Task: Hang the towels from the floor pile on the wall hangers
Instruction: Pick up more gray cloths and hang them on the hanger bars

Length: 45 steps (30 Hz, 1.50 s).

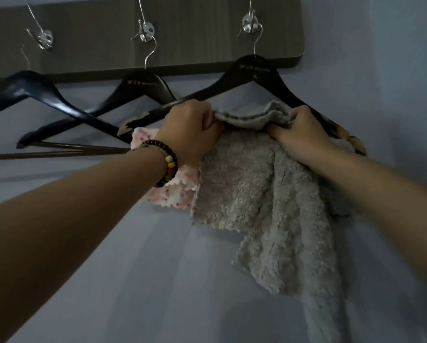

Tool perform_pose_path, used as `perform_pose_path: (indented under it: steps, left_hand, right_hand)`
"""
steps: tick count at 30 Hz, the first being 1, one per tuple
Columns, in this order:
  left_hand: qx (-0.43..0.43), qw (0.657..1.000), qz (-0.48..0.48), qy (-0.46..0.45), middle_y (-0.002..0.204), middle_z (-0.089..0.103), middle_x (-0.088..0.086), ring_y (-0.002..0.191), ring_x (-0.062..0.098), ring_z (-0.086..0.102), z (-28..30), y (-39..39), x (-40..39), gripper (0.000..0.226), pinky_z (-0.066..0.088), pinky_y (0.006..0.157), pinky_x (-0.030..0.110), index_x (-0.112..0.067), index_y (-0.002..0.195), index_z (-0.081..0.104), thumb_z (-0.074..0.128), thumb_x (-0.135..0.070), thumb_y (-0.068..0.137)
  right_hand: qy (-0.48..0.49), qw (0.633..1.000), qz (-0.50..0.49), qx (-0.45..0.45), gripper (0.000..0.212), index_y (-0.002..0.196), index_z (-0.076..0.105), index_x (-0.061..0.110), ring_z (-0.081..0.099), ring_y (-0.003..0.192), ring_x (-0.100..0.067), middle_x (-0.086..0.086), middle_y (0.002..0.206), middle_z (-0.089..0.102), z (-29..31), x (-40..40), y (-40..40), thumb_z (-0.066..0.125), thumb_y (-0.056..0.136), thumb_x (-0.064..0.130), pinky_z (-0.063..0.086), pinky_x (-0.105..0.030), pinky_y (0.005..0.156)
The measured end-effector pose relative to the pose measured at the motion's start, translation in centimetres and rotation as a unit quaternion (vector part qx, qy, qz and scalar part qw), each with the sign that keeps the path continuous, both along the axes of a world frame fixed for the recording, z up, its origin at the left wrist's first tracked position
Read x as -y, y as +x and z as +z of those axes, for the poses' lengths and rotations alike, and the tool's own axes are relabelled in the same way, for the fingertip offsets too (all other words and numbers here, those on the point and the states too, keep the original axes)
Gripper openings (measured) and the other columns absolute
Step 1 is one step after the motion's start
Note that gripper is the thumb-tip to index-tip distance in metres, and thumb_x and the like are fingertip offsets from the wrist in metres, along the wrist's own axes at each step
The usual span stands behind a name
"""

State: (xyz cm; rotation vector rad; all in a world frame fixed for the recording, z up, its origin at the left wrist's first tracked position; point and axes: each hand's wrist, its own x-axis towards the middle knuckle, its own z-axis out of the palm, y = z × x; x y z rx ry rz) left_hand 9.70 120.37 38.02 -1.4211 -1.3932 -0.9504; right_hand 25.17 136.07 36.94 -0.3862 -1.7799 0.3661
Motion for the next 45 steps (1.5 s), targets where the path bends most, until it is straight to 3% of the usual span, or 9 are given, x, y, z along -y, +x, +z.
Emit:
perform_pose_path:
  steps: [4,8,13,18,25,29,33,38,45]
  left_hand:
    - [0.071,0.996,-0.002,-0.058,0.07,0.06,0.008,0.064,0.019,0.054,1.1,1.7,0.7,0.043,0.043,0.06,0.033,-0.005,0.077,0.065,0.053,-0.042,0.095]
    - [0.029,0.989,-0.002,-0.144,0.096,0.064,-0.008,0.09,0.008,0.056,2.0,3.5,2.3,0.018,0.039,0.079,0.022,-0.025,0.097,0.07,0.058,-0.037,0.093]
    - [0.004,0.966,0.008,-0.257,0.093,0.062,-0.018,0.087,0.001,0.058,2.3,4.7,3.3,0.025,0.043,0.086,0.023,-0.029,0.105,0.067,0.057,-0.046,0.091]
    - [-0.017,0.978,0.024,-0.208,0.087,0.056,-0.012,0.081,0.008,0.052,1.8,5.0,2.7,0.033,0.039,0.072,0.023,-0.025,0.102,0.064,0.052,-0.054,0.09]
    - [0.005,0.988,0.04,-0.151,0.099,0.057,-0.002,0.09,0.019,0.053,-0.1,3.4,2.8,0.042,0.042,0.075,0.03,-0.025,0.106,0.059,0.053,-0.061,0.085]
    - [0.019,0.996,-0.018,-0.087,0.11,0.062,0.0,0.103,0.021,0.057,-1.7,1.9,3.7,0.038,0.045,0.085,0.03,-0.022,0.117,0.058,0.059,-0.047,0.089]
    - [-0.049,0.997,-0.05,-0.02,0.135,0.052,0.003,0.125,0.02,0.046,-5.8,-0.7,4.7,0.056,0.036,0.103,0.032,-0.018,0.137,0.044,0.059,-0.042,0.089]
    - [-0.115,0.993,0.003,-0.033,0.146,0.04,0.014,0.134,0.032,0.04,-10.3,-5.5,4.9,0.072,0.037,0.107,0.051,-0.01,0.144,0.038,0.052,-0.048,0.085]
    - [0.242,0.954,-0.148,0.099,0.125,0.05,-0.002,0.111,0.012,0.049,-11.2,-7.4,4.9,0.025,0.047,0.091,0.035,-0.023,0.117,0.05,0.051,-0.037,0.095]
  right_hand:
    - [0.019,0.998,-0.016,0.051,0.032,0.072,0.043,0.02,0.045,0.065,-0.01,0.002,0.072,0.047,0.0,1.2,1.7,0.062,0.086,0.043,0.032,-0.029,0.057]
    - [0.039,0.988,-0.017,0.147,0.015,0.084,0.059,0.033,0.055,0.084,-0.003,0.012,0.092,0.059,0.8,3.2,4.3,0.058,0.09,0.047,0.04,-0.023,0.069]
    - [0.027,0.972,-0.053,0.227,0.053,0.08,0.067,0.047,0.056,0.109,-0.009,0.015,0.113,0.064,1.2,5.9,6.7,0.044,0.048,0.082,0.039,-0.03,0.104]
    - [0.02,0.949,-0.109,0.295,0.054,0.09,0.068,0.042,0.054,0.103,-0.008,0.017,0.109,0.06,2.1,7.9,7.5,0.036,0.068,0.08,0.036,-0.025,0.095]
    - [-0.027,0.866,-0.212,0.452,0.093,0.128,0.059,0.029,0.043,0.123,-0.019,0.004,0.142,0.045,3.9,9.4,5.9,0.025,0.066,0.09,0.03,-0.034,0.108]
    - [0.012,0.878,-0.21,0.43,0.076,0.109,0.068,0.028,0.047,0.109,-0.014,0.008,0.123,0.055,4.0,9.5,5.6,0.042,0.065,0.084,0.033,-0.028,0.097]
    - [0.14,0.948,-0.185,0.218,0.073,0.127,0.06,0.027,0.059,0.093,-0.008,0.002,0.115,0.066,1.5,8.7,5.8,0.07,0.065,0.064,0.043,-0.016,0.081]
    - [0.249,0.951,-0.153,0.106,0.019,0.1,0.07,0.018,0.062,0.071,-0.004,0.006,0.086,0.069,-4.0,11.6,4.8,0.07,0.084,0.03,0.052,-0.02,0.068]
    - [0.03,0.973,-0.034,0.228,0.019,0.099,0.067,0.024,0.058,0.047,-0.003,0.004,0.067,0.064,-6.9,13.3,-0.6,0.059,0.091,0.039,0.045,-0.027,0.051]
